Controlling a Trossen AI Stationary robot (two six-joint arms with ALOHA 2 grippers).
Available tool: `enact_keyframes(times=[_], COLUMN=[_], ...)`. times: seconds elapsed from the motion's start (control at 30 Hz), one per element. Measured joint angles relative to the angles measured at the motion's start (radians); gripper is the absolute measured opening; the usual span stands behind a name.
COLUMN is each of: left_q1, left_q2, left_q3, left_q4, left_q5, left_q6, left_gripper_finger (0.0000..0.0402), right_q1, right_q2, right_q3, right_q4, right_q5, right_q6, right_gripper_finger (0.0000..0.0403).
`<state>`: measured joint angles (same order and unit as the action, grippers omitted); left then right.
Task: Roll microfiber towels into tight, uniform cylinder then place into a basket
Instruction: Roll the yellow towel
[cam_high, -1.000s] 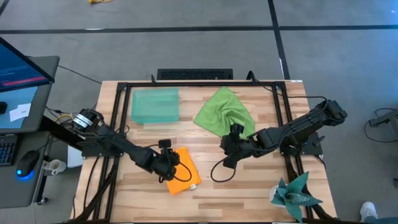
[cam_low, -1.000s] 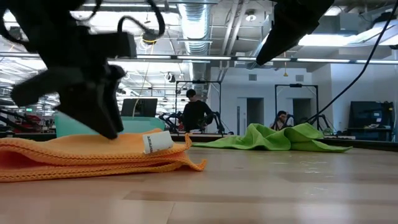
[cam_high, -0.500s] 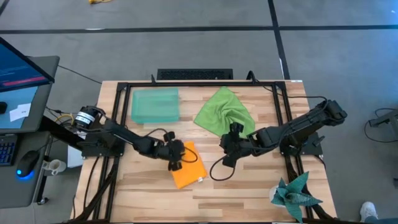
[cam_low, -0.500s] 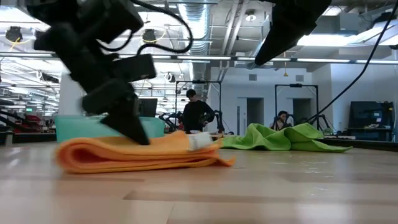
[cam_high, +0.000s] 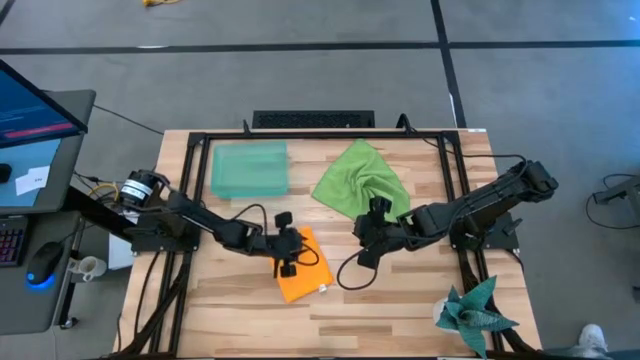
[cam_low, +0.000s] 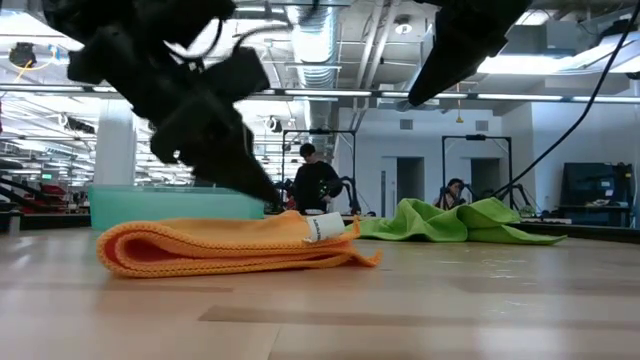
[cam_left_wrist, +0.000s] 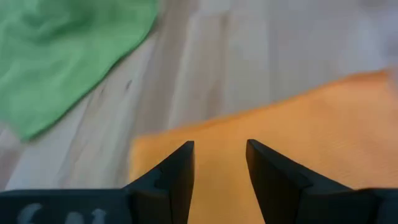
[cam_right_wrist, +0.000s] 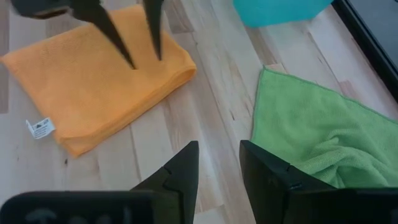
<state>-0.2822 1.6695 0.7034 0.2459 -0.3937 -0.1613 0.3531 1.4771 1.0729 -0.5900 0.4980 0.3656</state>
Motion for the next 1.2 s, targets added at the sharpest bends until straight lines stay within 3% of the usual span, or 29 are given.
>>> enact_keyframes(times=[0.33, 0.6, 0.77, 0.93, 1.2], left_q1=[0.027, 0.057, 0.056, 0.025, -0.112], left_q2=[0.007, 0.134, 0.141, 0.047, -0.192], left_q3=[-0.008, 0.004, 0.009, 0.007, 0.008], left_q4=[0.030, 0.060, 0.066, 0.018, -0.185], left_q5=[-0.007, 0.048, 0.052, 0.053, -0.067], left_q6=[-0.061, -0.105, -0.114, -0.113, -0.140], left_gripper_finger=[0.0139, 0.0139, 0.0139, 0.0139, 0.0139], right_q1=[0.000, 0.000, 0.000, 0.000, 0.004], right_q2=[0.000, 0.000, 0.000, 0.000, 0.000], right_q3=[0.000, -0.001, -0.001, -0.001, 0.000], right_q4=[0.000, -0.002, -0.002, -0.002, -0.003], right_q5=[0.000, 0.000, 0.000, 0.000, -0.003], right_q6=[0.000, 0.001, 0.001, -0.002, -0.015], right_gripper_finger=[0.0139, 0.0138, 0.0138, 0.0137, 0.0137])
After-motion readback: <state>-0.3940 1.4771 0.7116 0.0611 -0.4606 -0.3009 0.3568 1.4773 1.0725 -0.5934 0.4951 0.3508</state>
